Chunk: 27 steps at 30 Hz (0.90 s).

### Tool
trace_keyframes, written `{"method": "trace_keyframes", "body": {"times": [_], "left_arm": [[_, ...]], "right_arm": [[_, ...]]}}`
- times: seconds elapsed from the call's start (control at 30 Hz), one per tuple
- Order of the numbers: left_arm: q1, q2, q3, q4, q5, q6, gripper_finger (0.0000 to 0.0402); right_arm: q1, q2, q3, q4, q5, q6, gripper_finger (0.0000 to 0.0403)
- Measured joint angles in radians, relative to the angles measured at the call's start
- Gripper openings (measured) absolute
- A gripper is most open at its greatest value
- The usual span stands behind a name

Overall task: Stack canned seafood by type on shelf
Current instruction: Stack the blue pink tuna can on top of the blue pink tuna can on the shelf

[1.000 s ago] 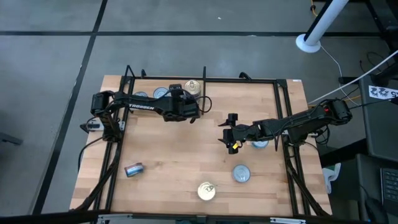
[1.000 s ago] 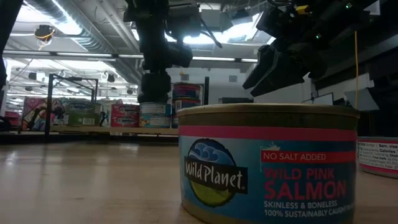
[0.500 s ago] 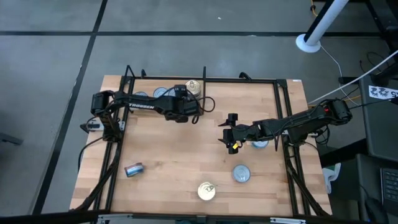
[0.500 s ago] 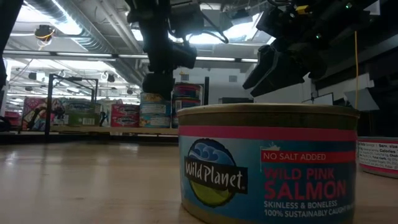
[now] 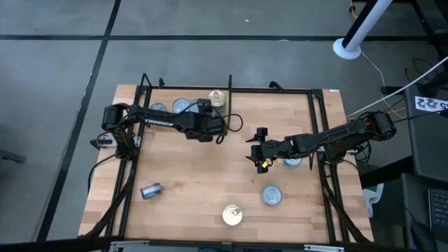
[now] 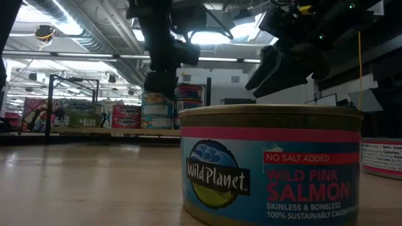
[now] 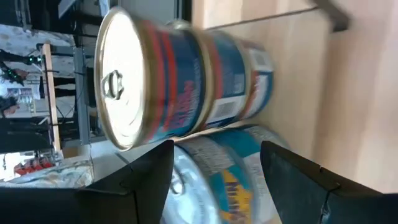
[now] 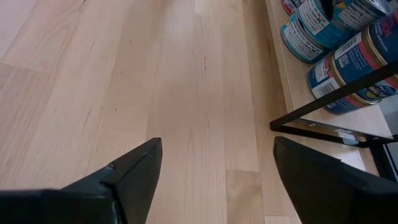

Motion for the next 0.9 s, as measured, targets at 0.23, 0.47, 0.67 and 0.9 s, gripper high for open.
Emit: {"method": "trace_keyframes", "body": {"times": [0.23,0.47,0.67,0.9], "left_arm": [[-0.081,0.000,0.000,0.000,0.001,-0.078,0.0237],[-0.163,0.000,0.000,0.003,0.002,-0.245,0.0237],[-0.240,0.000,0.000,0.022,0.008,-0.456,0.0237],[-0.310,0.000,0.000,0.114,0.260,-0.762,0.0237]], "right_arm": [[0.000,0.000,0.000,0.000,0.000,0.001,0.0308],[0.000,0.000,0.000,0.000,0.000,0.003,0.0308],[0.000,0.000,0.000,-0.006,0.000,0.003,0.0308],[0.000,0.000,0.000,-0.006,0.000,0.003,0.0308]]}}
